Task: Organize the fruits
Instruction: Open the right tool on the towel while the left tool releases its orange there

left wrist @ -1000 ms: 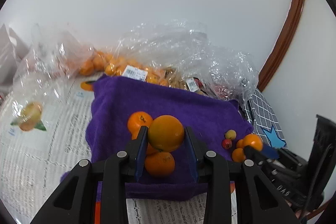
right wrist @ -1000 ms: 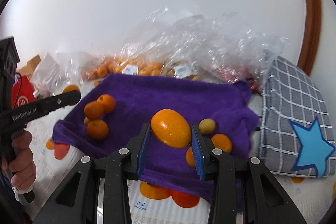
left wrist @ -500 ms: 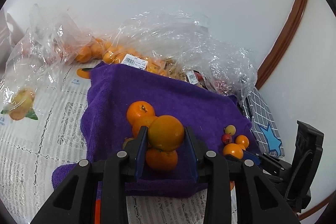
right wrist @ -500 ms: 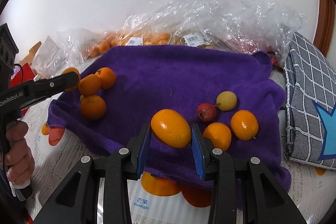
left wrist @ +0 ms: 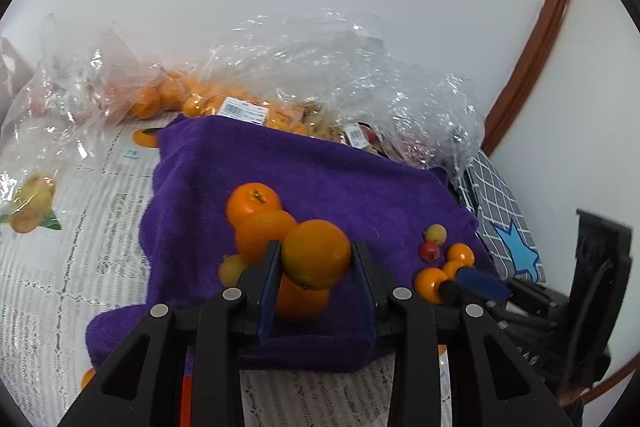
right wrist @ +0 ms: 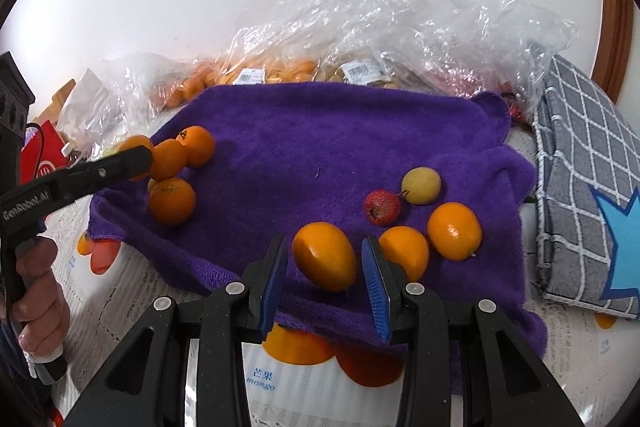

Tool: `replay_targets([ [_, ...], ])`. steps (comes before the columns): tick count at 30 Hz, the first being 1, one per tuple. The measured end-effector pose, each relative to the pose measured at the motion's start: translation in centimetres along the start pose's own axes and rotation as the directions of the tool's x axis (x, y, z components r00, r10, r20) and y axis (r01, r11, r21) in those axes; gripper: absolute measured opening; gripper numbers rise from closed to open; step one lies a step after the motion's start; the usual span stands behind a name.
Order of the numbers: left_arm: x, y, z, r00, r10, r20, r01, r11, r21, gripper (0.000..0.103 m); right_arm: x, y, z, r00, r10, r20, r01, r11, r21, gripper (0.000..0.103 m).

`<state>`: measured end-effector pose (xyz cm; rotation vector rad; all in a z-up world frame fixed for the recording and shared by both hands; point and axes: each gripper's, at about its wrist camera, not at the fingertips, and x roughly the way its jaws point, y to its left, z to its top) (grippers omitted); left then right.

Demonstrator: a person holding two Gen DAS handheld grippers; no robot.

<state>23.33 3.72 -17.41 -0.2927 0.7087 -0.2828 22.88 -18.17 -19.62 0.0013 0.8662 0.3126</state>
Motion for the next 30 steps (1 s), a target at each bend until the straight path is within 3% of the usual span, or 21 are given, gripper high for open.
replay_targets([
  [4,0.6,-1.1,-0.4,1.000,-0.004,-0.024,0.005,1.000,0.031,0.033,-2.2,-0.9,0.2,0.998,0.000,0.061,-0.001,1.000,0.017,0.044],
  [12,2.4,-4.4,-1.9,0.996,0.044,-0.080,-0.033,0.992,0.125,0.033,-5.3,-4.6,0.8,0.989,-0.019,0.146,-0.002,0.990,0.143,0.045],
  [18,3.2,-5.4,-2.6,0.992,0.078,-0.101,-0.060,0.984,0.170,0.033,-6.0,-6.0,0.9,0.987,-0.015,0.161,-0.014,0.983,0.182,0.045],
  [30,3.7,-5.4,-2.5,0.989,0.120,-0.087,-0.106,0.983,0.148,0.033,-5.7,-5.8,0.6,0.989,-0.026,0.146,0.000,0.984,0.176,0.045],
])
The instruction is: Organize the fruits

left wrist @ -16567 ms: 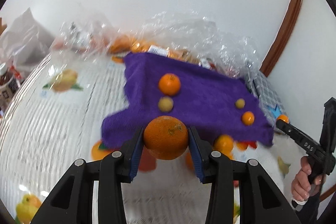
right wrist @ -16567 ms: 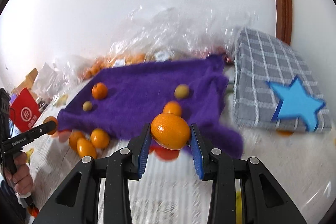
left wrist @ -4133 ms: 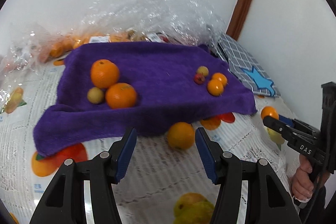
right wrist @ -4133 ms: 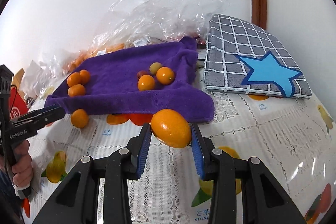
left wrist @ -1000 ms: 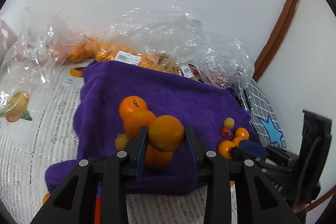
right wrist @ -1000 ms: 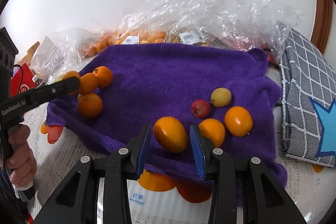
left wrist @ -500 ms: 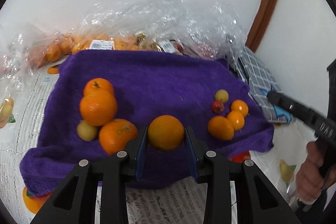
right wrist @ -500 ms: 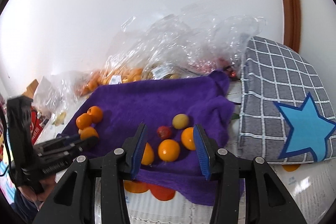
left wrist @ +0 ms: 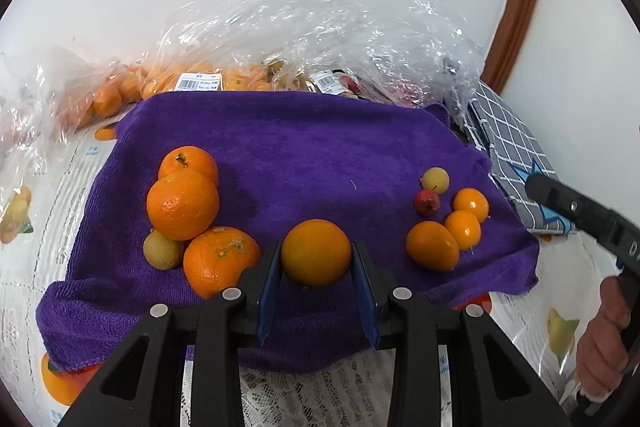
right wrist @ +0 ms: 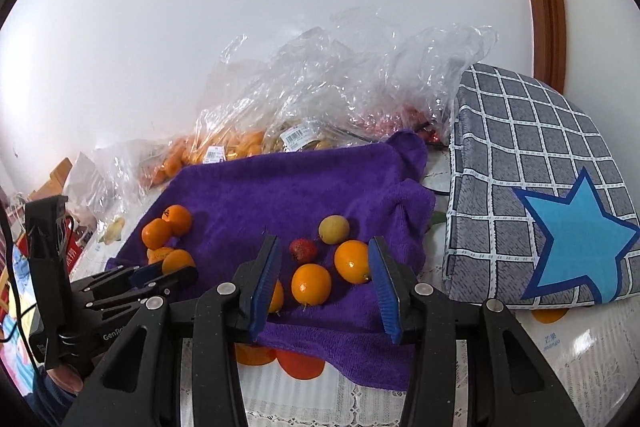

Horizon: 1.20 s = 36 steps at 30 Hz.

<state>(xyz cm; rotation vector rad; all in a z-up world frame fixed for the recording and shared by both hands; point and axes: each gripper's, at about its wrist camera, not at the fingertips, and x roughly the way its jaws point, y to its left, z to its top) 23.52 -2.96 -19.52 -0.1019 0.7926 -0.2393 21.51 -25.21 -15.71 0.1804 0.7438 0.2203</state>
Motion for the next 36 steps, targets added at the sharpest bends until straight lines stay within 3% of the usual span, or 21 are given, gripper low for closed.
replay_targets([
  [3,-0.1,0.1,-0.1,1.000,-0.002,0.004,0.003,1.000,-0.004,0.033,0.4,0.3,-0.3,1.000,-0.011,-0.009,0.011,1.000,-0.012,0.045],
  [7,-0.3,0.2,-0.1,1.000,-0.010,0.017,0.010,1.000,-0.011,0.044,1.0,0.6,-0.6,0.999,-0.019,-0.026,0.018,1.000,-0.021,0.045],
  [10,-0.7,0.3,0.0,1.000,-0.008,0.023,0.009,1.000,-0.014,0.047,1.3,0.6,-1.0,0.999,-0.018,-0.049,0.018,1.000,-0.001,0.045],
  [14,-2.0,0.1,0.3,0.998,0.053,0.033,-0.054,0.998,0.018,0.047,0.0,1.0,-1.9,0.997,-0.041,-0.059,0.044,0.998,0.049,0.045],
  [17,-3.6,0.5,0.5,0.993,0.108,0.045,-0.108,0.994,0.004,0.047,-1.6,2.0,-2.1,0.991,-0.098,-0.089,0.102,0.994,0.044,0.045],
  [20,-6.2,1.2,0.4,0.993,0.102,0.058,-0.100,0.995,-0.027,0.051,-3.9,3.5,-2.1,0.988,-0.115,-0.100,0.118,0.993,0.029,0.045],
  [23,-9.0,1.6,-0.1,0.988,0.130,0.084,-0.127,0.991,-0.047,0.056,-6.3,4.9,-2.2,0.985,-0.157,-0.075,0.157,0.988,-0.002,0.053],
  [29,-14.0,2.1,-1.3,0.982,0.143,0.120,-0.135,0.988,-0.075,0.063,-9.1,6.6,-2.9,0.979,-0.186,-0.090,0.185,0.983,-0.012,0.053],
  [32,-16.0,2.2,-1.9,0.978,0.160,0.133,-0.148,0.985,-0.093,0.067,-10.4,7.2,-3.2,0.973,-0.206,-0.100,0.206,0.978,-0.011,0.067],
  [33,-16.6,2.1,-2.1,0.977,0.162,0.136,-0.149,0.984,-0.096,0.069,-11.1,7.5,-3.4,0.977,-0.199,-0.076,0.199,0.980,-0.010,0.077],
  [36,-18.0,1.8,-2.7,0.975,0.171,0.144,-0.157,0.982,-0.100,0.080,-13.2,8.4,-3.7,0.978,-0.210,-0.016,0.209,0.978,-0.019,0.090],
])
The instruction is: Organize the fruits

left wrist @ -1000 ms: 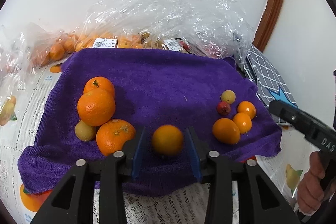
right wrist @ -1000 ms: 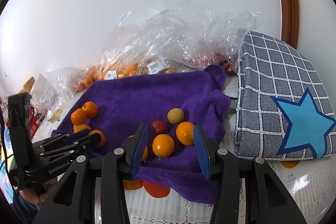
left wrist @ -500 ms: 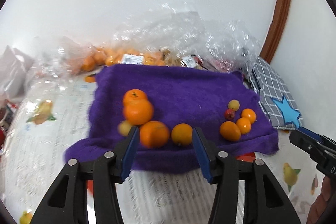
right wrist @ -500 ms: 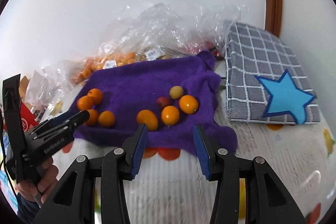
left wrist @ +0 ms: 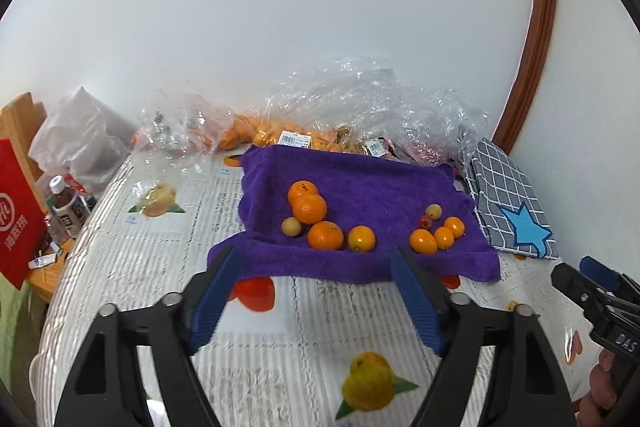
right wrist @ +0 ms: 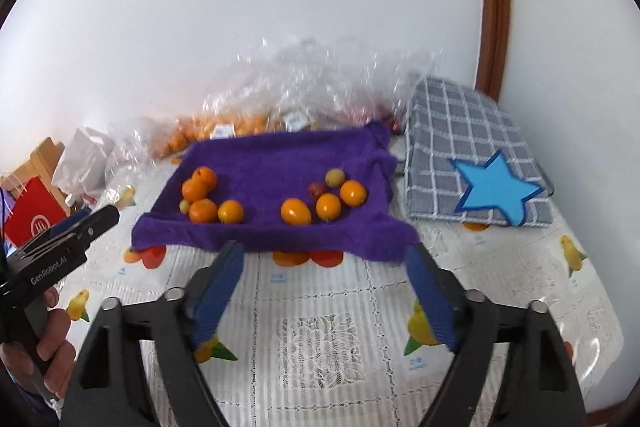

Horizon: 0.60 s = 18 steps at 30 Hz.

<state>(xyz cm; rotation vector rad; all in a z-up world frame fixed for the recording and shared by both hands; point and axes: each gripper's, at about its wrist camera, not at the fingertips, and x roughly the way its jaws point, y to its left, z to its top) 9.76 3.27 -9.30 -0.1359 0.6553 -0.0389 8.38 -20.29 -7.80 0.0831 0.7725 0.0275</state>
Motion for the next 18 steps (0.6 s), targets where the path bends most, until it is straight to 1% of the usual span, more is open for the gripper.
replay_targets([
  [1,-0.5,0.0,-0.1,1.000,0.003,0.001,-0.003,1.000,0.002,0.082,-0.5,0.1,0.0,1.000,0.006,0.005,-0.006,1.000,-0.002,0.094],
  [2,-0.9,-0.1,-0.2,1.000,0.001,0.000,-0.001,1.000,0.006,0.085,-1.1,0.2,-0.1,1.000,0.024,0.005,-0.024,1.000,-0.004,0.095],
  [4,-1.5,-0.3,-0.3,1.000,-0.003,-0.001,0.003,1.000,0.011,0.087,-2.0,0.3,-0.2,0.999,0.050,0.006,-0.050,0.999,-0.008,0.095],
  [10,-3.3,-0.8,-0.7,1.000,0.022,0.016,-0.022,0.999,0.033,0.088,-3.8,0.3,-0.7,0.999,0.038,0.013,-0.038,0.999,0.009,0.095],
  [18,-4.0,-0.9,-1.1,0.999,0.023,0.024,-0.024,0.999,0.041,0.088,-4.7,0.2,-1.4,0.999,0.037,0.016,-0.038,0.999,0.031,0.095],
])
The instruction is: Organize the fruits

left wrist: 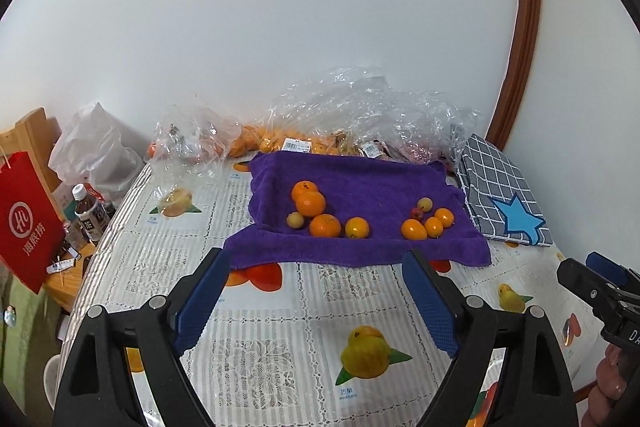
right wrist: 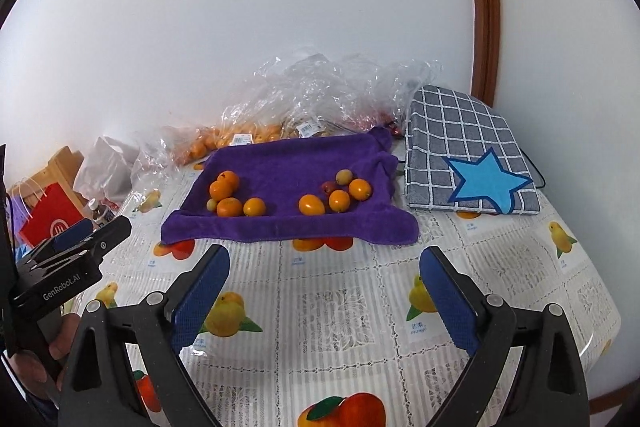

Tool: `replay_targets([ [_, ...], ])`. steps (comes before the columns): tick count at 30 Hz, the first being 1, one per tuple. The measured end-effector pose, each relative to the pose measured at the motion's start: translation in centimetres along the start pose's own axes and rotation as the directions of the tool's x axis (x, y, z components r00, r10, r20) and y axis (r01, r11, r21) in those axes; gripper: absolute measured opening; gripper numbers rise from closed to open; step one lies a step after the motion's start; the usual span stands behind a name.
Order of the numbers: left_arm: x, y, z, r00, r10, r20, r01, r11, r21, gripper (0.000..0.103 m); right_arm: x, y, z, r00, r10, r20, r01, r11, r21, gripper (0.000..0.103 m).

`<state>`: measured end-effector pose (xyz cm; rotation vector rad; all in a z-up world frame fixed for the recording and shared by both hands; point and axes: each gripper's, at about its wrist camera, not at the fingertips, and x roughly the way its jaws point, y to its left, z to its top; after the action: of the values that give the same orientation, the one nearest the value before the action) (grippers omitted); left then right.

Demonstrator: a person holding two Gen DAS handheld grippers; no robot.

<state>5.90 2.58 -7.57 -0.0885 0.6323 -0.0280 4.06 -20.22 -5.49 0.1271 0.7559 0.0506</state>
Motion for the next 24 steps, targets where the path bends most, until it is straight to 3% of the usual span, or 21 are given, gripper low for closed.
replay_targets([
  [24,-0.3,0.0,0.2,1.000,0.013,0.003,-0.013,1.000,0.010,0.088,-1.1,-0.1,-0.1,0.999,-0.026,0.019,0.026,1.000,-0.001,0.095],
])
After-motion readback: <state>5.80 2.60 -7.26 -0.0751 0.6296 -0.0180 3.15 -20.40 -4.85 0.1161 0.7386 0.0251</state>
